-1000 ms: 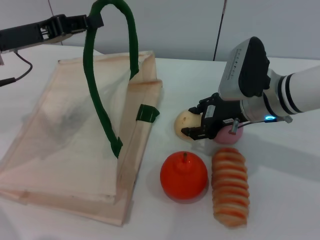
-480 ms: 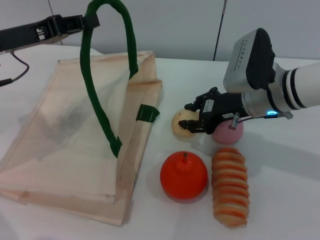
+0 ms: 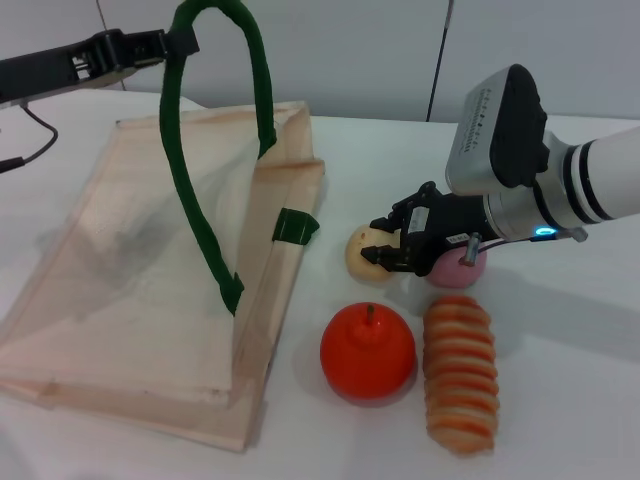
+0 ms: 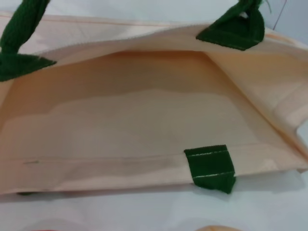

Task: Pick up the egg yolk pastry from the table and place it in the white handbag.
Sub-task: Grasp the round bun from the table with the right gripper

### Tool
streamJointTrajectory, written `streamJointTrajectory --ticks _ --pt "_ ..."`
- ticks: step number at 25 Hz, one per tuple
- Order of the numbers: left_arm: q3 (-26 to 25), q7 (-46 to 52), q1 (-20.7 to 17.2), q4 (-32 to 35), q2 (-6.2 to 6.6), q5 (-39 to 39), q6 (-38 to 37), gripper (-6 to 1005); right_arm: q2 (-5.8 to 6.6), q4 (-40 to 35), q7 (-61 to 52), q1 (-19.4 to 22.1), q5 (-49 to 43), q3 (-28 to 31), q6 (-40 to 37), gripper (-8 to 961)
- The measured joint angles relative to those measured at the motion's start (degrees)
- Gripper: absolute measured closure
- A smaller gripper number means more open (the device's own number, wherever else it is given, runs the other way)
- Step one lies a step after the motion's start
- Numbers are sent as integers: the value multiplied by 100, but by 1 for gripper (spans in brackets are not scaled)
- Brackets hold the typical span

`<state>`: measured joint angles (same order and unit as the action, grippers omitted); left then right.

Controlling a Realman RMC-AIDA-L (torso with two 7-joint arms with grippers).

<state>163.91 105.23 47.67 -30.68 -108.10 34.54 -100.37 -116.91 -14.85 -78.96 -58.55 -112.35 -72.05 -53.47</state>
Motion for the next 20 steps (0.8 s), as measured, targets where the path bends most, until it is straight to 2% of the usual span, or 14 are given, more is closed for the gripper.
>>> streamJointTrajectory --ticks 10,20 --pt "0 6 9 0 0 17 0 808 4 31 -84 -54 -27 -136 -68 605" --pt "0 6 -9 0 0 68 0 803 2 -12 -44 -12 -10 -143 -71 715"
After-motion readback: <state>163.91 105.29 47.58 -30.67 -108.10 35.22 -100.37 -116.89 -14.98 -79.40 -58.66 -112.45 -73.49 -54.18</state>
